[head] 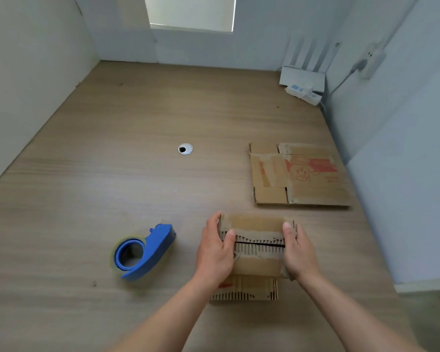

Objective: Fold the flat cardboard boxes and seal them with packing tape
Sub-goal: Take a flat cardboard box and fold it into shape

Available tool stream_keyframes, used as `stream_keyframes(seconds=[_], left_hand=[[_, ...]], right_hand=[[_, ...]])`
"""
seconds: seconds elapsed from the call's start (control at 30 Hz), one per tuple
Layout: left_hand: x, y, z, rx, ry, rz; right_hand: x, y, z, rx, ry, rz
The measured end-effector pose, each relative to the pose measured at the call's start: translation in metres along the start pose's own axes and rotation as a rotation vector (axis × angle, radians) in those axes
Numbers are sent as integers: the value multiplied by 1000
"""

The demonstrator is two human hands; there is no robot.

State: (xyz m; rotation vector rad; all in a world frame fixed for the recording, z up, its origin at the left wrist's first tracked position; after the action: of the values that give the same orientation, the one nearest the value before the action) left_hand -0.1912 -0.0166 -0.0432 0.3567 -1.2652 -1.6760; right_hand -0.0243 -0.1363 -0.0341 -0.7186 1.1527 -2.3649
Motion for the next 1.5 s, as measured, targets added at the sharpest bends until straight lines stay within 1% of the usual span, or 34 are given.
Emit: stream_keyframes(seconds=[0.13,0.37,0.5,0.57,0.6,0.67,0.73,0.83,0.93,1.0,1.13,1.2,1.27,1.3,1.37,1.4,1.43,1.5], left_hand=[[3,4,-1,47,7,31],[-1,27,-7,74,45,46],[7,18,-21,10,59,45],[9,2,-29,17,22,113],[11,-4,-32,33,-5,160],[12,-12,-35,34,-30,192],[8,-11,-36,-1,-5,159],[7,0,-32,-167,56,33],[11,5,-35,-331,-19,-75],[15,3,-36,-333,-30,-101],[13,-3,-32,-264,62,-115],[11,-6,-32,-230,74,-123],[9,-9,-32,-187,97,-136],[9,-10,-30,-177,114,-141],[8,-13,-29,-178,145,-148],[8,-13,-28,-183,152,-156],[7,-13,-29,-193,151,-167],[7,-10,-31,-212,128,-169]], right_hand=[[-2,3,3,-16,2,11],[-25,-8,27,159,-77,-2],[-14,11,32,140,-82,7],[-8,29,27,176,-126,-30],[-6,36,24,169,-149,-50],[-5,47,19,116,-149,-77],[-8,48,16,105,-106,-77],[-16,46,12,121,-80,-64],[-21,41,10,133,-49,-35],[-21,38,9,112,-24,0],[-18,33,9,-32,-15,70],[-18,31,12,-36,-28,86],[-14,28,13,58,-61,140],[-11,25,12,175,-83,205],[1,22,6,495,-125,404],[8,23,2,617,-142,487],[13,24,0,685,-152,532],[13,27,0,710,-153,546]])
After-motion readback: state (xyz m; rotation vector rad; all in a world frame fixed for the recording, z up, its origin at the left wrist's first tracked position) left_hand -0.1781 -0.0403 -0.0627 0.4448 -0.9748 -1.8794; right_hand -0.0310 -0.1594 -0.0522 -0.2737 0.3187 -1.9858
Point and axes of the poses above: each hand's wrist, its own x-axis away from the middle knuckle, its own z-axis out of the back of the hand, y = z × x, the point moved 4 cm from there along -x, towards the middle knuckle
